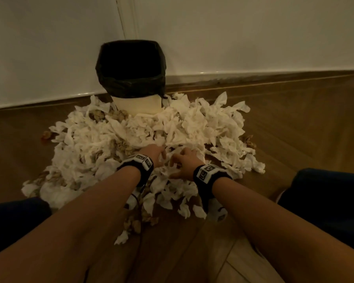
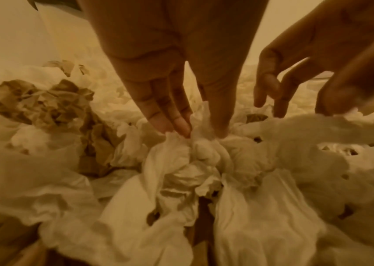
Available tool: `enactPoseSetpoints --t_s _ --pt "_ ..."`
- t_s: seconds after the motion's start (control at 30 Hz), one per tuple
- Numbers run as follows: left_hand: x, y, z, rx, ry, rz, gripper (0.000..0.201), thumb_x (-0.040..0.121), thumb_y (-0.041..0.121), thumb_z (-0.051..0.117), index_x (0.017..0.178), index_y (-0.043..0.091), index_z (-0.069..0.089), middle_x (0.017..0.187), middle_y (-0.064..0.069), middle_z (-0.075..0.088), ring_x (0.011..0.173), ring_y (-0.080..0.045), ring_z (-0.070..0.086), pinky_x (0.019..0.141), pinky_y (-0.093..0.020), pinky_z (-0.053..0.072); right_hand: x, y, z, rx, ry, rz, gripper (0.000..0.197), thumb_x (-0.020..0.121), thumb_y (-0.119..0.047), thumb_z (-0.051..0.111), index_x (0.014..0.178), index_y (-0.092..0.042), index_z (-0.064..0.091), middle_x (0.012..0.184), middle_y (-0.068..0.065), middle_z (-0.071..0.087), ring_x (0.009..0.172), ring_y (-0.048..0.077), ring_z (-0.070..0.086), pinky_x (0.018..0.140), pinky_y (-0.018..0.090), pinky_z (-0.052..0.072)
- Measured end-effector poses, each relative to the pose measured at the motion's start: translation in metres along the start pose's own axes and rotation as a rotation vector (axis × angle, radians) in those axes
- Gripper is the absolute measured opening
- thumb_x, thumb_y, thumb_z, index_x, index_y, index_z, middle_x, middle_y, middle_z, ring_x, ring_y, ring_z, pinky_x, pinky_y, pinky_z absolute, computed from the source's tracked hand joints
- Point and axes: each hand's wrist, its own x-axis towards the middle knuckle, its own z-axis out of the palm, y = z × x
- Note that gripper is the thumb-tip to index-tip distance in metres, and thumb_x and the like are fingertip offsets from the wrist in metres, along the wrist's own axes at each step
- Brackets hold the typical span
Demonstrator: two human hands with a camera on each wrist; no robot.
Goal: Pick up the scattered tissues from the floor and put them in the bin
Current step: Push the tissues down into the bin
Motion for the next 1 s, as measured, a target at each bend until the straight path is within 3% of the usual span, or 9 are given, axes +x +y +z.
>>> enactPoseSetpoints --t_s 0.17,0.27,0.37,0.43,0.57,0.67,0.73,0.83,1.0 --pt "0.003 0.005 -0.001 -0.076 0.024 -0.063 0.031 0.087 0.021 0.062 0.117 0.02 0.051 0.116 -0.009 0.059 0.102 -0.026 0.058 0.081 -0.034 0.049 0.0 -0.003 0.025 -0.271 0.008 -0.113 0.066 0.069 -0.053 0.072 0.125 -0.039 0.041 0.137 0.007 0.019 0.119 0.033 0.029 0.089 0.043 0.043" --pt "0.004 0.003 -0.001 -0.092 0.025 -0.08 0.041 0.092 0.017 0.055 0.13 0.018 0.043 0.124 -0.013 0.055 0.108 -0.03 0.056 0.087 -0.037 0.048 0.003 -0.003 0.03 -0.369 0.032 -0.166 0.048 0.078 -0.037 0.068 0.12 -0.033 0.044 0.133 0.008 0.024 0.111 0.031 0.035 0.078 0.04 0.047" --pt "0.004 0.001 -0.002 -0.08 0.039 -0.072 0.039 0.096 0.009 0.044 0.134 0.015 0.046 0.133 -0.015 0.048 0.117 -0.031 0.05 0.095 -0.035 0.042 0.003 -0.006 0.025 -0.237 0.099 -0.128 0.014 0.084 -0.022 0.055 0.094 -0.019 0.047 0.099 0.007 0.047 0.084 0.024 0.048 0.069 0.037 0.043" --pt "0.002 -0.002 -0.005 -0.09 0.066 -0.071 0.041 0.095 0.002 0.04 0.132 0.015 0.05 0.135 -0.018 0.045 0.117 -0.033 0.05 0.098 -0.036 0.044 0.004 -0.005 0.019 -0.11 0.144 -0.059 0.005 0.084 -0.014 0.052 0.085 -0.013 0.048 0.088 0.011 0.051 0.08 0.024 0.049 0.071 0.036 0.039" --pt "-0.005 -0.009 -0.014 -0.228 0.12 -0.104 0.031 0.092 -0.003 0.048 0.112 0.011 0.066 0.134 -0.018 0.05 0.107 -0.03 0.059 0.089 -0.036 0.051 0.006 -0.003 -0.002 0.347 0.193 0.179 0.023 0.092 -0.013 0.054 0.109 -0.005 0.068 0.113 0.014 0.063 0.106 0.027 0.057 0.087 0.025 0.039" --pt "-0.013 -0.011 -0.021 -0.397 0.205 -0.173 0.035 0.092 -0.007 0.039 0.102 0.011 0.066 0.134 -0.015 0.051 0.112 -0.03 0.056 0.084 -0.034 0.05 0.003 0.007 -0.011 0.723 0.311 0.276 0.021 0.093 -0.006 0.051 0.1 -0.007 0.071 0.111 0.011 0.066 0.103 0.026 0.06 0.093 0.03 0.048" --pt "-0.019 -0.011 -0.027 -0.483 0.235 -0.186 0.035 0.094 -0.004 0.035 0.105 0.009 0.065 0.132 -0.015 0.053 0.112 -0.031 0.056 0.083 -0.034 0.047 -0.001 0.008 -0.019 1.053 0.298 0.328 0.028 0.095 0.0 0.044 0.086 -0.009 0.069 0.102 0.011 0.064 0.09 0.025 0.061 0.078 0.036 0.055" --pt "-0.024 -0.009 -0.036 -0.556 0.239 -0.222 0.039 0.095 -0.003 0.03 0.107 0.006 0.066 0.136 -0.018 0.05 0.12 -0.035 0.049 0.091 -0.037 0.045 -0.008 0.005 -0.034 1.368 0.299 0.42 0.037 0.097 0.003 0.033 0.077 -0.011 0.061 0.074 0.009 0.049 0.058 0.018 0.044 0.045 0.027 0.041" --pt "-0.037 0.0 -0.061 -0.703 0.295 -0.239 0.026 0.092 0.006 0.043 0.111 0.007 0.061 0.134 -0.014 0.05 0.117 -0.029 0.048 0.084 -0.026 0.037 -0.031 -0.013 -0.067 1.675 0.285 0.378 0.016 0.094 -0.02 0.053 0.087 -0.007 0.061 0.066 0.003 0.048 0.045 0.012 0.042 0.038 0.018 0.039"
